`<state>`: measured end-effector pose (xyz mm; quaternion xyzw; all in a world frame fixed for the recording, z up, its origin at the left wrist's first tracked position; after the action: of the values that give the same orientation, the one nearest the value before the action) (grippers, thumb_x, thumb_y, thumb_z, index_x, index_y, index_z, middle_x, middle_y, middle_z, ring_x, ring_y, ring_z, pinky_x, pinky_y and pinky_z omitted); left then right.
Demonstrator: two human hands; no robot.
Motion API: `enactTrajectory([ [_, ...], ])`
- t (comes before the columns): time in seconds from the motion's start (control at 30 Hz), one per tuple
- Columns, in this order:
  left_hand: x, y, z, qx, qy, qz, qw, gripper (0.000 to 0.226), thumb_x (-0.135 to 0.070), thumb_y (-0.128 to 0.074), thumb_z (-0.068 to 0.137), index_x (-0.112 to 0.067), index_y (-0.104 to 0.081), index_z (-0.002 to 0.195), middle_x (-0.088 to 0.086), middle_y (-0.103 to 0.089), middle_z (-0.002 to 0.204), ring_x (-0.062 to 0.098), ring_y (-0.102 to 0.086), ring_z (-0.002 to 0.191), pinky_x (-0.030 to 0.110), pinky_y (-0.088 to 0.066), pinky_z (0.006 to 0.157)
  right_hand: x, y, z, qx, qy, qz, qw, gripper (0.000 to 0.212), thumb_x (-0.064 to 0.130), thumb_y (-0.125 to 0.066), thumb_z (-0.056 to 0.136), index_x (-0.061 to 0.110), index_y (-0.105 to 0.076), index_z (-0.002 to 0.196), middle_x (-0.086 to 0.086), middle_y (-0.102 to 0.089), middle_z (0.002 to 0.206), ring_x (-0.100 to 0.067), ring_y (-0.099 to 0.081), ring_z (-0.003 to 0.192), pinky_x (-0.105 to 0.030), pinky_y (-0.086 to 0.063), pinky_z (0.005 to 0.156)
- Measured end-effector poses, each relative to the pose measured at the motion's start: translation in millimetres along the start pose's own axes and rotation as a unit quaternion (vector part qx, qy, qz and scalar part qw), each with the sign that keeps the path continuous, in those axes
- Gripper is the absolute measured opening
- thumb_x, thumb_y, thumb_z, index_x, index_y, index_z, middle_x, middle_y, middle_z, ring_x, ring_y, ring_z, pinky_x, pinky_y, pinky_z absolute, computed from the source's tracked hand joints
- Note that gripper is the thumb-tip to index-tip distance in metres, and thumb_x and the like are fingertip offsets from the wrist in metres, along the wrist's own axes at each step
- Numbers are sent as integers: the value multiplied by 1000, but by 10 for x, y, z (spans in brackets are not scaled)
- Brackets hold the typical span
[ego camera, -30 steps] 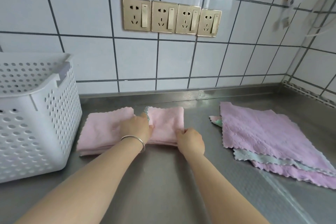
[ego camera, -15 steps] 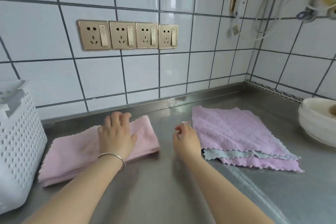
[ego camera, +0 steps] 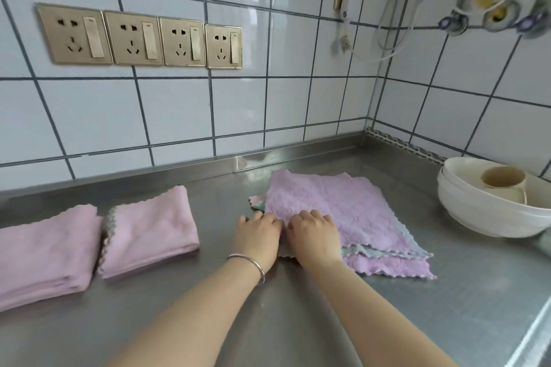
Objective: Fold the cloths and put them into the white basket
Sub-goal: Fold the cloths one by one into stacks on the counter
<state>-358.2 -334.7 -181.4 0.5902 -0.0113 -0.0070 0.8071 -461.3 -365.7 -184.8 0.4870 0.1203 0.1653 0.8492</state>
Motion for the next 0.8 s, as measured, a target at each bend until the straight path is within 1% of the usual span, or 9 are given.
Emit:
enactTrajectory([
  [0.07, -6, -23, 63, -4, 15, 10, 1000, 26, -16, -38, 92, -20, -56, 110, 0, -60, 119, 24, -50, 115, 33, -32, 85, -55, -3, -10, -22, -6, 42, 999, 32, 36, -47, 67, 19, -57, 43, 4, -55, 43, -19, -55, 42, -22, -40, 42],
  [0.13, 33, 7, 114, -13, 7, 19, 1000, 25, -16, -37, 93, -19, -54, 111, 1, -61, 119, 25, -52, 115, 33, -34, 87, -41, 34, -26, -17, -4, 67, 998, 34, 41, -41, 67, 20, -58, 47, 4, -56, 45, -19, -56, 45, -25, -42, 43],
  [0.27, 97, 208, 285, -43, -39, -7, 998, 33, -7, -38, 91, -15, -51, 120, 7, -55, 122, 28, -51, 115, 38, -38, 88, -201, 122, 4, -37, -27, 46, 998, 13, 25, -71, 58, 15, -63, 56, 1, -59, 54, -23, -57, 50, -24, -34, 47],
  [0.3, 87, 314, 339, -71, -58, -14, 996, 33, -3, -41, 87, -11, -55, 116, 10, -58, 115, 31, -55, 108, 39, -43, 83, -311, 182, 43, -35, -53, 49, 997, 8, 17, -72, 64, 13, -67, 69, -1, -64, 66, -25, -60, 61, -26, -34, 52],
  [0.37, 91, 535, 430, -125, -84, -16, 988, 26, 1, -46, 73, -7, -63, 91, 13, -64, 87, 33, -65, 78, 35, -50, 58, -601, 258, 125, -3, -131, 32, 991, 23, 11, -56, 81, 16, -65, 102, -3, -66, 98, -26, -60, 92, -31, -37, 66],
  [0.43, 197, 733, 481, -162, -80, -36, 983, 24, -5, -41, 68, -6, -63, 77, 12, -63, 71, 31, -63, 61, 32, -49, 46, -868, 358, 125, 4, -182, 38, 983, 33, 8, -50, 84, 19, -60, 113, -3, -65, 109, -26, -57, 103, -32, -39, 75],
  [0.5, 322, 963, 495, -178, -67, -75, 979, 31, -9, -34, 72, -2, -63, 82, 17, -64, 76, 35, -63, 65, 37, -52, 51, -1031, 590, 134, -48, -206, 78, 974, 30, 5, -53, 84, 17, -61, 110, -6, -68, 104, -31, -61, 95, -34, -40, 71],
  [0.63, 683, 1501, 364, -254, -25, -79, 964, 29, -2, -38, 89, -3, -57, 110, 19, -60, 106, 37, -59, 92, 40, -45, 73, -943, 1143, 280, -137, -141, 193, 961, 22, 3, -57, 84, 13, -64, 102, -11, -71, 90, -35, -63, 82, -35, -45, 64],
  [0.8, 1207, 2142, -103, -332, -3, -61, 941, 26, -10, -36, 97, -4, -53, 115, 19, -62, 105, 36, -59, 87, 33, -36, 64, -477, 1669, 468, -168, -121, 306, 929, 17, 11, -59, 86, 12, -67, 100, -11, -70, 89, -31, -61, 84, -37, -48, 70],
])
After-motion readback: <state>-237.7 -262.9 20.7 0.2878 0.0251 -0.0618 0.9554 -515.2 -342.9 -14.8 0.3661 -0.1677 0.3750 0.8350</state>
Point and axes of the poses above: each hand's wrist, its own z-axis towards the middle knuckle, its own y-axis out of the back of the hand, x = y × z, the point moved 2 cm from there along z, towards the middle knuckle
